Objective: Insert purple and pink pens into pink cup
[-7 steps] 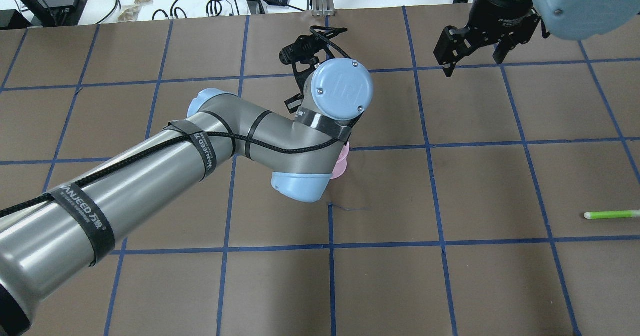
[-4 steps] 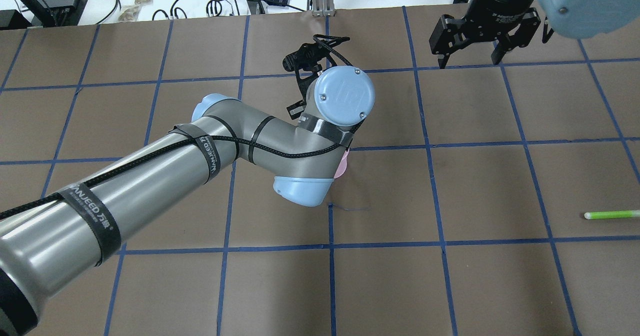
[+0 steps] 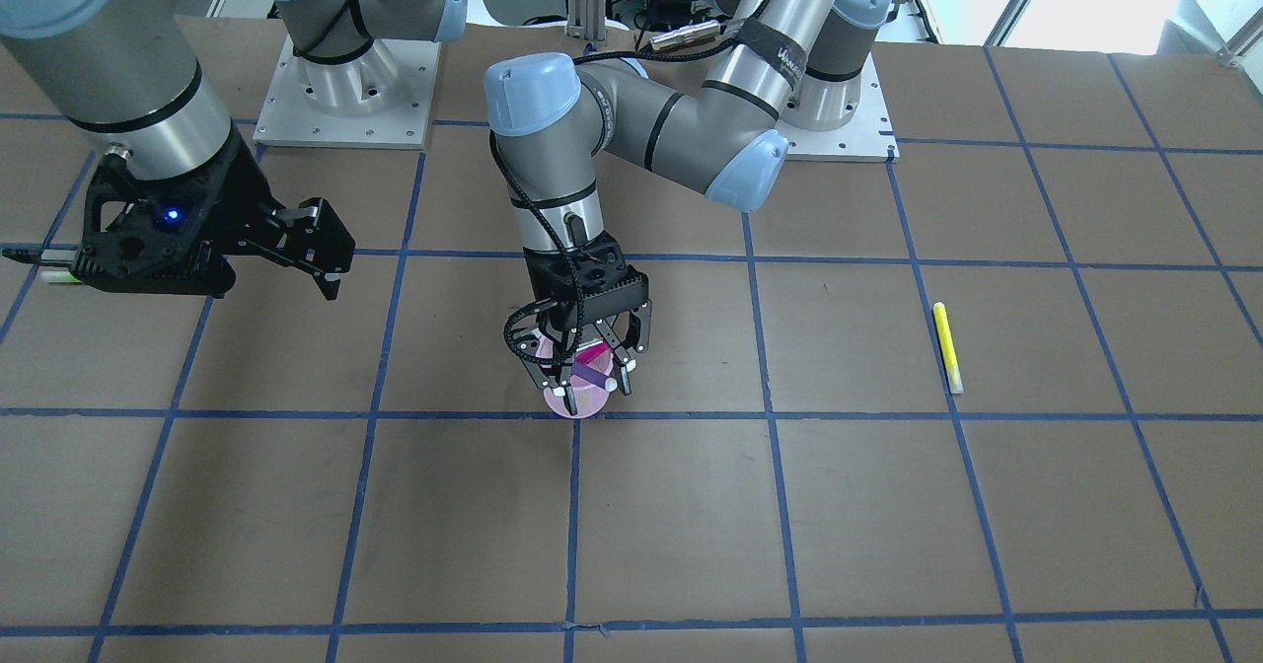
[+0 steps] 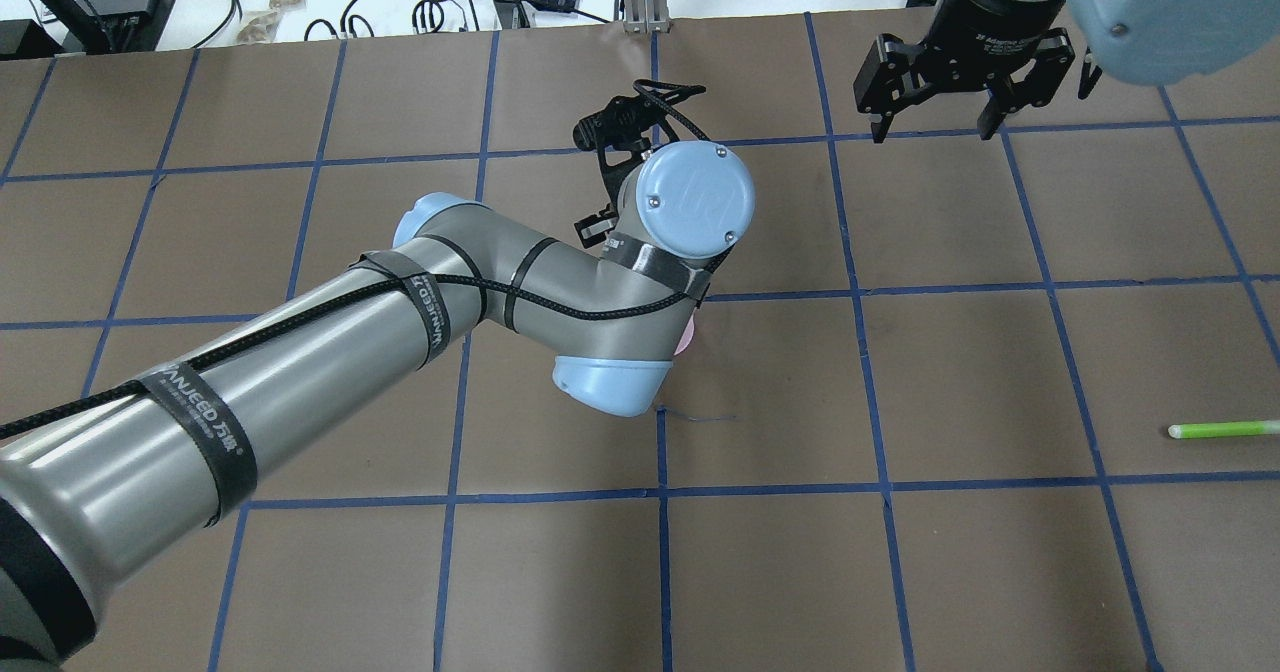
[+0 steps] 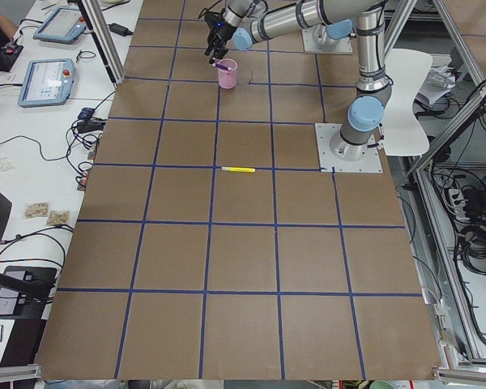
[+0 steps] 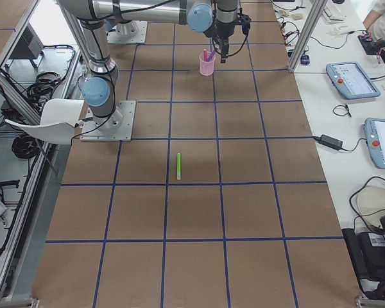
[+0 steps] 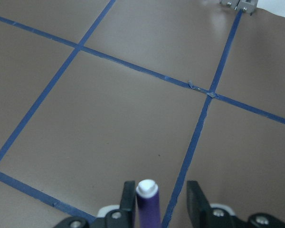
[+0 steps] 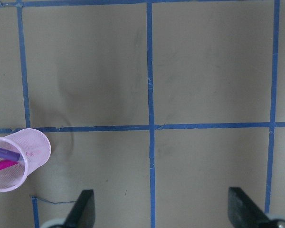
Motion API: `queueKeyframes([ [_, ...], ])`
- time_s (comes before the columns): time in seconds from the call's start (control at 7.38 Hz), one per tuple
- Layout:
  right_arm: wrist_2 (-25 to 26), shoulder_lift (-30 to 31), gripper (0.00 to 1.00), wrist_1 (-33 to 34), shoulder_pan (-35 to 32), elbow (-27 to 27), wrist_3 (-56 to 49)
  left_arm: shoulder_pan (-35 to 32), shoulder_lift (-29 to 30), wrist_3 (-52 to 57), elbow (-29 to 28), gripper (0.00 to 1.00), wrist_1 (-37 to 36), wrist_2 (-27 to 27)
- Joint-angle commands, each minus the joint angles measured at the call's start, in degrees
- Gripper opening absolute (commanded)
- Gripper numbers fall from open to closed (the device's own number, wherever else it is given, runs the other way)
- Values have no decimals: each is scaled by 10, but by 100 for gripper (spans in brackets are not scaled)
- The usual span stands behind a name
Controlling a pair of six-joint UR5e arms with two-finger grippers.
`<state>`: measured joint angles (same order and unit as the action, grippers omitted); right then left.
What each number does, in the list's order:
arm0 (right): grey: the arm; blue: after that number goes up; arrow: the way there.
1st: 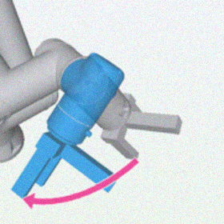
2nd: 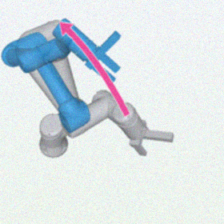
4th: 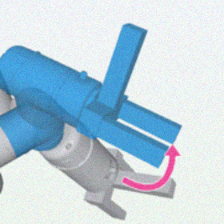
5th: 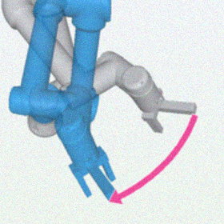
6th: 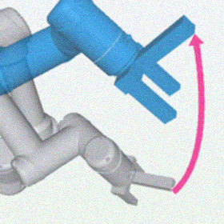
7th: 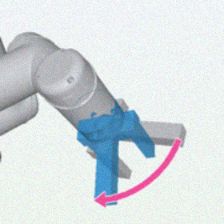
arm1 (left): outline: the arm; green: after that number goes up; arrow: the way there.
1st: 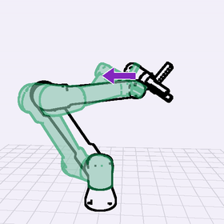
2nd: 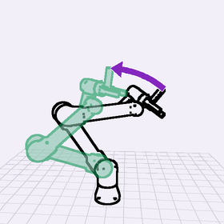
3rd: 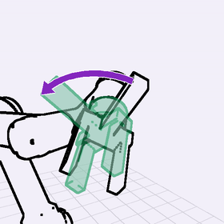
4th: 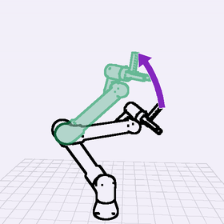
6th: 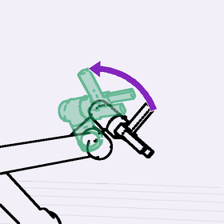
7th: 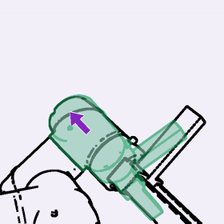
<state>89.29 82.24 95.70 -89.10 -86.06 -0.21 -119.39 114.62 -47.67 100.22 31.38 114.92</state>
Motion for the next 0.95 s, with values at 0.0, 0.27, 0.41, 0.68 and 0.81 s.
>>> queueKeyframes([
  [0.0, 0, -1, 100, 1, 0, -1, -2, -1, 1, 1, -1, 100, 1, -1],
  [0.27, 0, -1, 100, 2, 0, -2, -2, -1, 0, 11, -1, 100, 2, -1],
  [0.41, 0, -1, 100, 1, 0, -2, -1, -2, -16, 42, -10, 100, 9, -5],
  [0.68, -2, -3, 100, 1, -1, 9, 6, 22, -34, 164, -26, 100, 55, -24],
  [0.81, -2, 2, 100, 0, -1, 8, 6, 46, -47, 191, -40, 100, 105, -40],
])
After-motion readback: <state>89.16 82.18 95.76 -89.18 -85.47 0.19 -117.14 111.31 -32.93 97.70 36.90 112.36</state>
